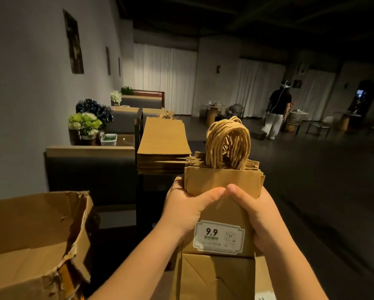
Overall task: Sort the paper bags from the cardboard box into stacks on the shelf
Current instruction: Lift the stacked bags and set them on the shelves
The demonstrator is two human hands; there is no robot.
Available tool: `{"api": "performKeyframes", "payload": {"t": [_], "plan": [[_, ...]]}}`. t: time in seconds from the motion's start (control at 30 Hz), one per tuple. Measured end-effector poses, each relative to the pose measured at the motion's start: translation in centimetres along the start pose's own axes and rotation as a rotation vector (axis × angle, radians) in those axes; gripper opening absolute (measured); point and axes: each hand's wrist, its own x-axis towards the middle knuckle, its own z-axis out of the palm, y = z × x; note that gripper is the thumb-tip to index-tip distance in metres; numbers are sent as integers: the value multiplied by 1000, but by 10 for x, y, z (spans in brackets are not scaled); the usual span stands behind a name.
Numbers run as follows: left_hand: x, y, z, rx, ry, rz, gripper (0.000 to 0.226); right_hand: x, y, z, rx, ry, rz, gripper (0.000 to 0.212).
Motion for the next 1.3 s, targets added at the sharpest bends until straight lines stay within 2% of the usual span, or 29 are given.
{"api": "performKeyframes", "payload": {"t": [0.07, 0.13, 0.2, 0.3, 0.37, 0.47, 0.53, 0.63, 0.77, 0.87, 0.93, 1.1, 1.23, 1.3], "plan": [[11, 12, 4, 36, 18, 44, 88, 7, -18, -5, 16, -90, -74, 59], [22, 26, 10, 50, 44, 62, 101, 18, -35, -10, 14, -127, -134, 53], [30, 42, 14, 34, 49, 66, 103, 31, -48, -13, 16, -136, -173, 60], [44, 65, 15, 16, 31, 80, 92, 51, -64, -17, 28, -211, -168, 70], [60, 74, 17, 14, 72, 43, 105, 64, -74, -17, 13, -240, -172, 63], [82, 86, 21, 12, 99, -5, 129, 86, -86, -15, 5, -198, -177, 49], [92, 99, 22, 8, 82, -6, 119, 100, -93, -13, 8, -162, -162, 41], [110, 111, 23, 30, 67, -26, 88, 120, -100, -12, -36, -144, -121, 35], [129, 116, 25, -13, 73, -78, 105, 130, -94, -20, -35, -190, -13, 42], [137, 119, 28, -54, 60, -102, 77, 136, -82, -23, -53, -169, 9, 27], [144, 117, 32, -2, 68, -124, 73, 143, -79, -25, -110, -114, -5, 26], [155, 119, 35, 82, 38, -154, 108, 160, -80, -26, -194, -35, -3, 25], [156, 124, 17, 293, -120, -81, 86, 166, -86, -33, -187, -6, -14, 18], [160, 118, -1, 342, -130, -32, 71, 170, -93, -39, -201, 12, -23, 13]]}}
